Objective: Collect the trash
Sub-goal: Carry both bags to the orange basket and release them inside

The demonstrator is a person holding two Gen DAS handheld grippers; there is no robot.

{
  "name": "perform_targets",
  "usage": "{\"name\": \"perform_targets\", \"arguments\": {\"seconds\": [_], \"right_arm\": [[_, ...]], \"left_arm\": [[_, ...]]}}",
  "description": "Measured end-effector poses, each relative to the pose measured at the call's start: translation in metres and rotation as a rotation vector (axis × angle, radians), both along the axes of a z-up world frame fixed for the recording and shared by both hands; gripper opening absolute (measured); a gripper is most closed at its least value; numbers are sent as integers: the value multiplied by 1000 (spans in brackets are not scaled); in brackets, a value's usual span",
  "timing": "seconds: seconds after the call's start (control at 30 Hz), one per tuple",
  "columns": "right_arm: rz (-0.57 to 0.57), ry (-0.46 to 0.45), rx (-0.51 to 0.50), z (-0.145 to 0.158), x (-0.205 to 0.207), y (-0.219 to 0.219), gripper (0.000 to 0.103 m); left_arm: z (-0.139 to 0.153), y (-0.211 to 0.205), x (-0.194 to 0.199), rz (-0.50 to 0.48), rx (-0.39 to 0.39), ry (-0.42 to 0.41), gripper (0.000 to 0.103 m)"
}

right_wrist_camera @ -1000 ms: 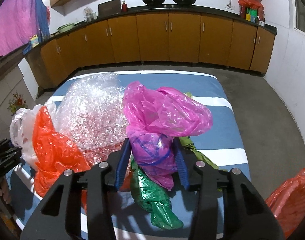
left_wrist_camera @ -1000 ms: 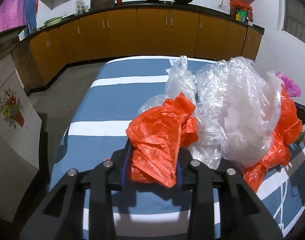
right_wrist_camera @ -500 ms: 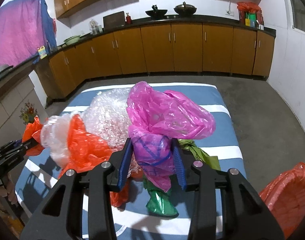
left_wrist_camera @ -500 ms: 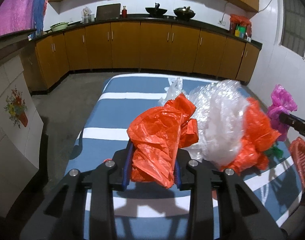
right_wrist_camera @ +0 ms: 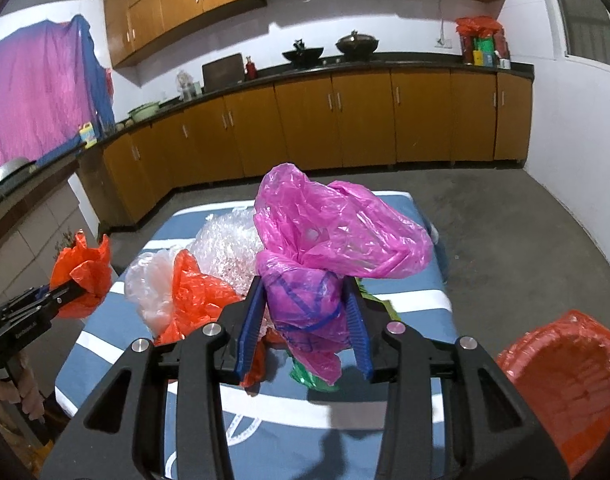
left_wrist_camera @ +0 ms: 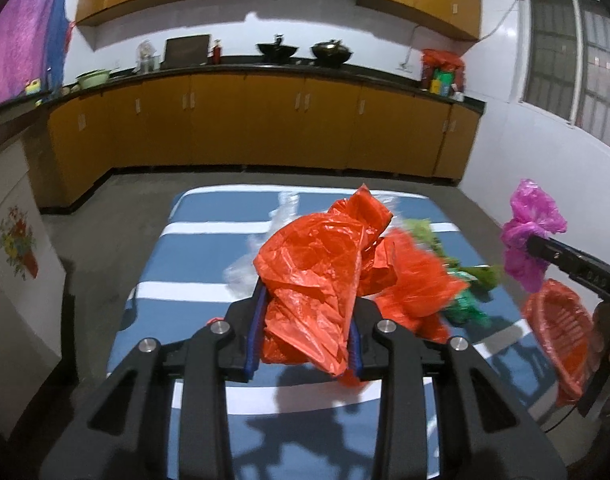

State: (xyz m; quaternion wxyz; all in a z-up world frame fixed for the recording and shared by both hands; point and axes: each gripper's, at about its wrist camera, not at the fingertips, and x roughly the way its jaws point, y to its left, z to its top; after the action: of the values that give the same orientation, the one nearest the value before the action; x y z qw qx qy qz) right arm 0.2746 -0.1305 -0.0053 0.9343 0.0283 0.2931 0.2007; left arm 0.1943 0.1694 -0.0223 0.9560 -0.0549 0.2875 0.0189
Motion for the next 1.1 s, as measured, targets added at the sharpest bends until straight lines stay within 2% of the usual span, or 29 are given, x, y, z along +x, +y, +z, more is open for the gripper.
{"name": "perform_targets", "arguments": {"seconds": [0.23, 0.47, 0.77, 1.1], "right_arm": [[-85, -40, 12, 8, -30, -47, 40], [-213, -41, -23, 5, -59, -101, 40], [-376, -7, -5, -10, -86, -171, 40], [-462, 12, 45, -22, -94, -217, 40]], "left_arm": [[19, -63, 0, -129, -20, -25, 33], [21, -143, 4, -287, -36, -22, 33], [6, -230, 17, -450, -54, 21, 33], [-17, -308, 33, -577, -62, 82, 33]]}}
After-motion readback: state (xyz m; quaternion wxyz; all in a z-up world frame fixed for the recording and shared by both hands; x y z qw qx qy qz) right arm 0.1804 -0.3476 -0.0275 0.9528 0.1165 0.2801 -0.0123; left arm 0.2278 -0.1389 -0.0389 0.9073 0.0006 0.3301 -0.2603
